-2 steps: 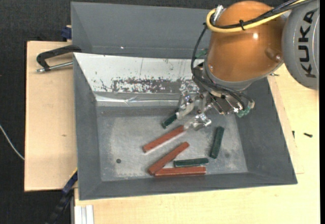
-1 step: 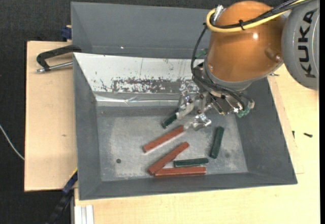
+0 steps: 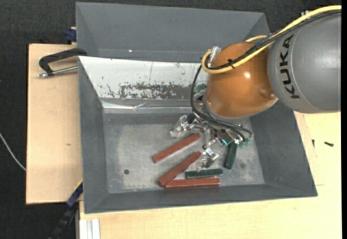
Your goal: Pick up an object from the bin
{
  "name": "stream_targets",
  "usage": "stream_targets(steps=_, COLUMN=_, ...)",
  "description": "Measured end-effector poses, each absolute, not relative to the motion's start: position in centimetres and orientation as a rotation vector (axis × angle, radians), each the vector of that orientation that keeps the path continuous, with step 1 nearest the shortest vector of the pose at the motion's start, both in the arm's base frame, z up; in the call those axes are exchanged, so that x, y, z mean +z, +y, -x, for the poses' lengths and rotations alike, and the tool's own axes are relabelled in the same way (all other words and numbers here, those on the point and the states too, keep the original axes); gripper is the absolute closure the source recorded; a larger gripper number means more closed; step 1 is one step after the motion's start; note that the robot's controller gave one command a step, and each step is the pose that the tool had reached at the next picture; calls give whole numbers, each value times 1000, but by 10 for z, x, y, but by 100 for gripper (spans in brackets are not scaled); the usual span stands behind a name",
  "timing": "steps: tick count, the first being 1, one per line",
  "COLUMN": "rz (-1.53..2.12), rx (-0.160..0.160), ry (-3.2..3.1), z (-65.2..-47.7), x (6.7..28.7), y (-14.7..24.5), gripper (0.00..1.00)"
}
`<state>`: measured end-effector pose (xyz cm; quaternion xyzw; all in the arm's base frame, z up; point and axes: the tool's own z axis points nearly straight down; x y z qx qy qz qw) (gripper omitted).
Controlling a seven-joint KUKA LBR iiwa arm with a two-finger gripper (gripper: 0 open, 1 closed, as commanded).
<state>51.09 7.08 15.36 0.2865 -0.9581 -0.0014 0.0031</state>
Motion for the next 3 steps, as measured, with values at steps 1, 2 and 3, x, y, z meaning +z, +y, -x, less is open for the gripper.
stream_targets(steps=1, rz=-899, rx=-3, ry=-3012, z=-513, x=157, y=71, gripper=0)
stream_targets(steps=2, rz=-751, rx=0, ry=-3054, z=-560, x=78, y=62, gripper=100)
stream_targets(steps=3, rz=-750, rx=0, ry=-3054, z=-560, x=78, y=62, gripper=100)
